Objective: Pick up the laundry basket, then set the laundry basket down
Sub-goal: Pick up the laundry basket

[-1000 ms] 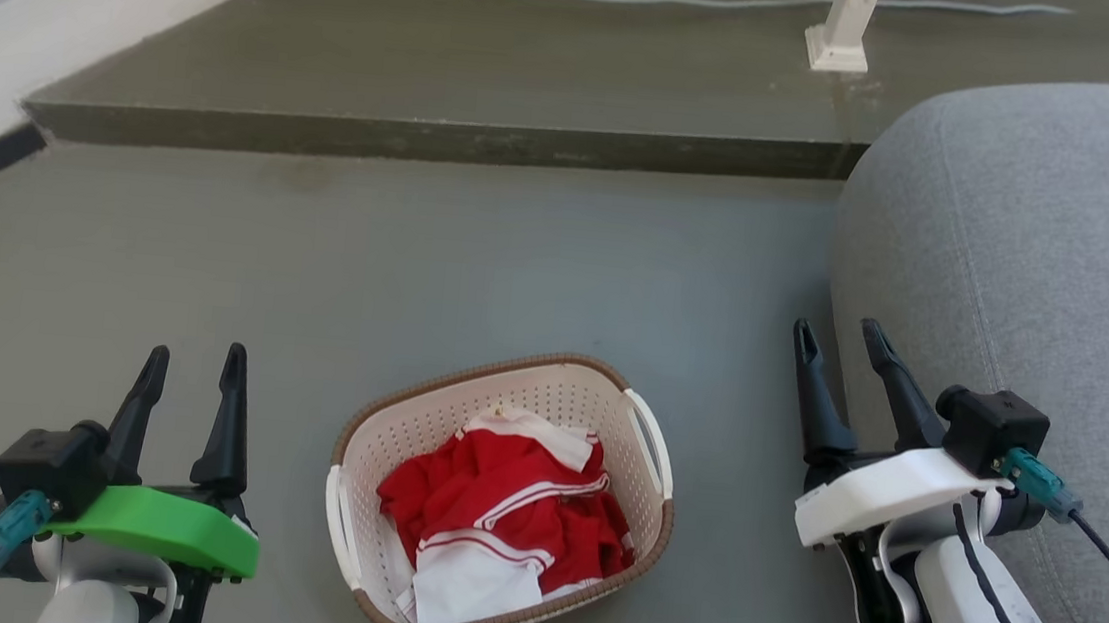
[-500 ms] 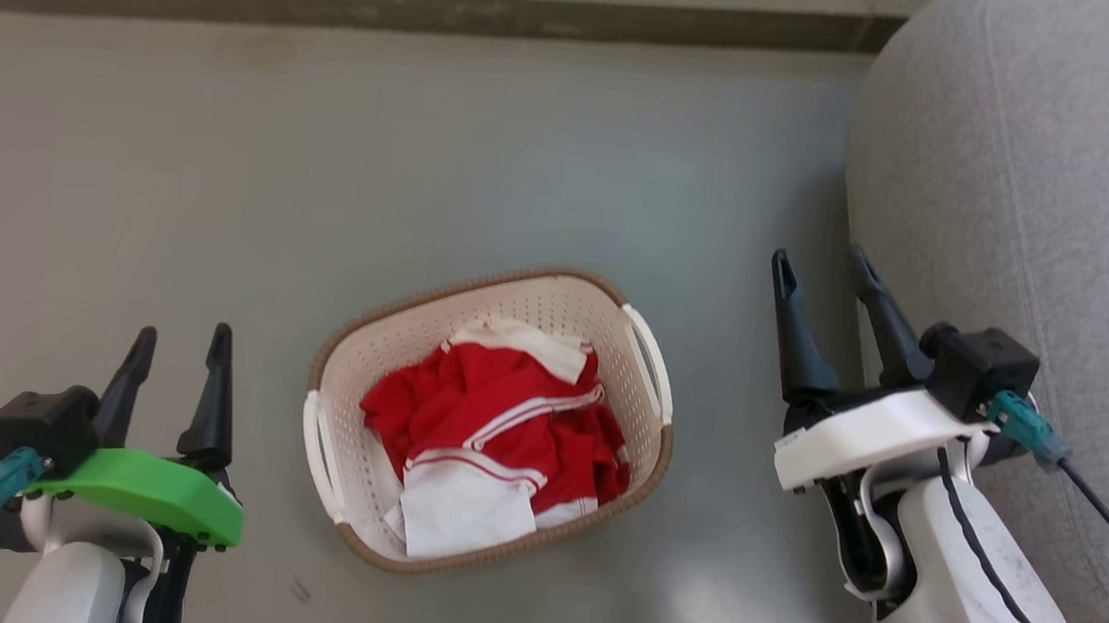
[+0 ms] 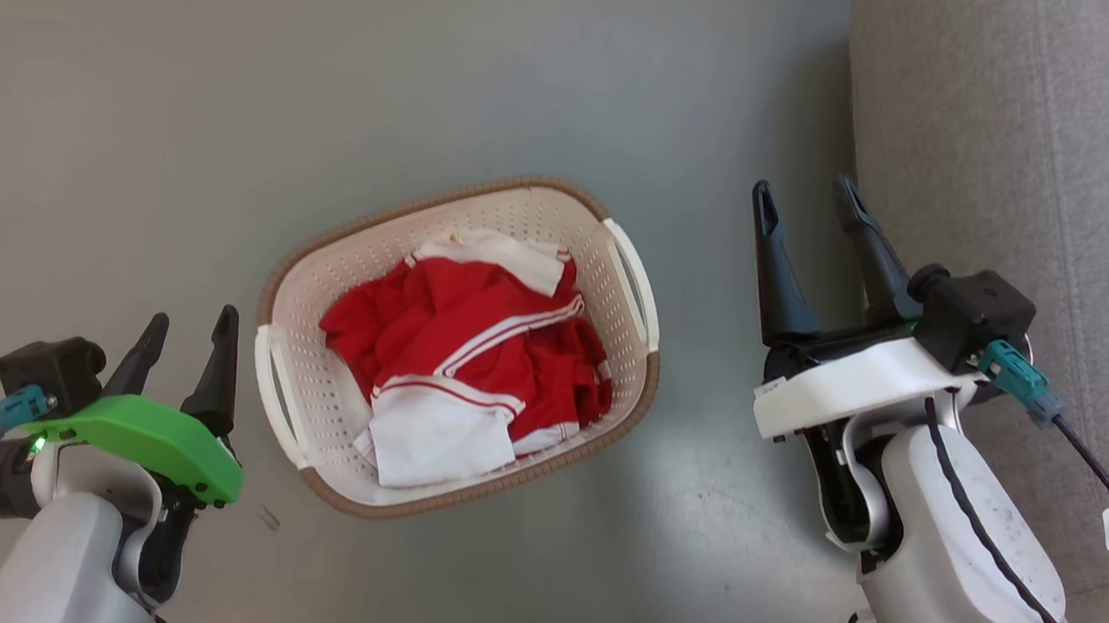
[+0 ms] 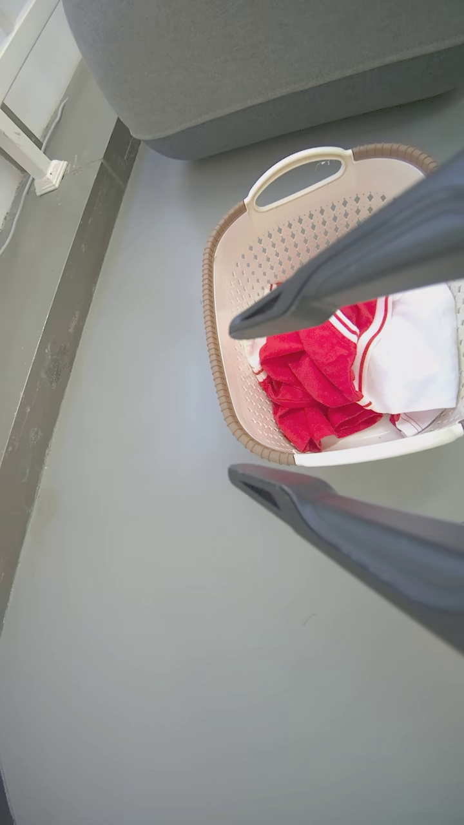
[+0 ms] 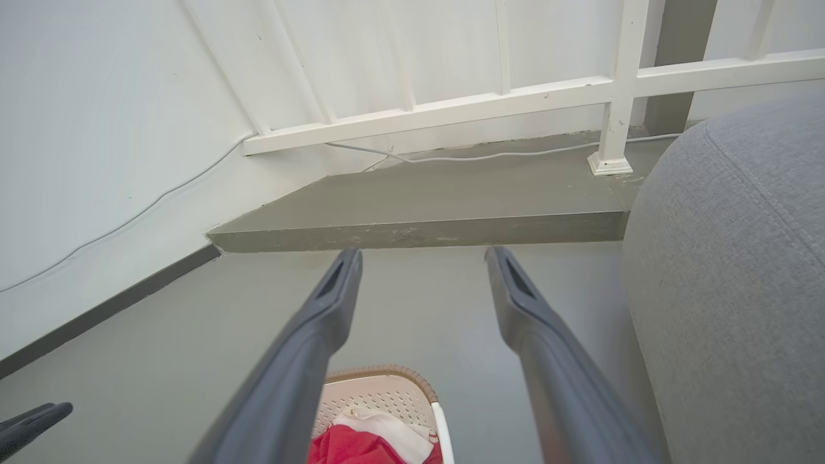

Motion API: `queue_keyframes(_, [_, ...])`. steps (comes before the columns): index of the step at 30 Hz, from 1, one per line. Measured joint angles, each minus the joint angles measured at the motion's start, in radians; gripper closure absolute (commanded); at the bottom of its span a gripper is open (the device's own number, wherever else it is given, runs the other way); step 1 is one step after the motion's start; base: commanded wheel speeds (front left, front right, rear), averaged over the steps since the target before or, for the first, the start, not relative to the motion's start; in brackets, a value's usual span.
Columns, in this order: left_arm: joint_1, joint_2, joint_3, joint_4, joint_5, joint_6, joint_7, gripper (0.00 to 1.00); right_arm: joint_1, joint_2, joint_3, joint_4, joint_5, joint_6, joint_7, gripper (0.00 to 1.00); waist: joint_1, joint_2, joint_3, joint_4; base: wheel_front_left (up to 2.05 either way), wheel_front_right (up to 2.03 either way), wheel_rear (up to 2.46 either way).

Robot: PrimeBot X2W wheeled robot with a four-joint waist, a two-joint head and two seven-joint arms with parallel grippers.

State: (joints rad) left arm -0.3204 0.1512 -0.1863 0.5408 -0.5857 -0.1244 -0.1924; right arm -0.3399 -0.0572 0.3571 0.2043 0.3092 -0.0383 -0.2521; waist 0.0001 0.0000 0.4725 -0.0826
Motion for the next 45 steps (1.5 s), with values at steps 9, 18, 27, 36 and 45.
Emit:
queue_keyframes(9, [-0.075, 0.026, -0.051, 0.117, -0.074, 0.000, 0.074, 0.00, -0.050, -0.001, 0.044, -0.021, 0.009, -0.025, 0.000, 0.00, 0.0000, 0.0000, 0.101, -0.014, 0.00, 0.00, 0.00])
queue_keyframes(18, [-0.158, 0.039, -0.076, 0.197, -0.155, 0.000, 0.148, 0.00, -0.082, -0.001, 0.066, -0.040, 0.011, -0.044, -0.002, 0.00, 0.0001, 0.0000, 0.194, -0.032, 0.00, 0.00, 0.00])
queue_keyframes(27, [-0.236, 0.066, -0.106, 0.257, -0.208, 0.000, 0.205, 0.00, -0.114, -0.001, 0.080, -0.061, 0.018, -0.061, -0.002, 0.00, 0.0000, 0.0000, 0.275, -0.053, 0.00, 0.00, 0.00])
queue_keyframes(36, [-0.293, 0.092, -0.137, 0.296, -0.248, 0.000, 0.245, 0.00, -0.133, -0.002, 0.088, -0.073, 0.018, -0.071, -0.002, 0.00, 0.0000, 0.0000, 0.341, -0.069, 0.00, 0.00, 0.00])
queue_keyframes(45, [-0.336, 0.102, -0.171, 0.324, -0.274, 0.000, 0.262, 0.00, -0.147, -0.001, 0.090, -0.080, 0.035, -0.078, -0.002, 0.00, 0.0000, 0.0000, 0.383, -0.079, 0.00, 0.00, 0.00])
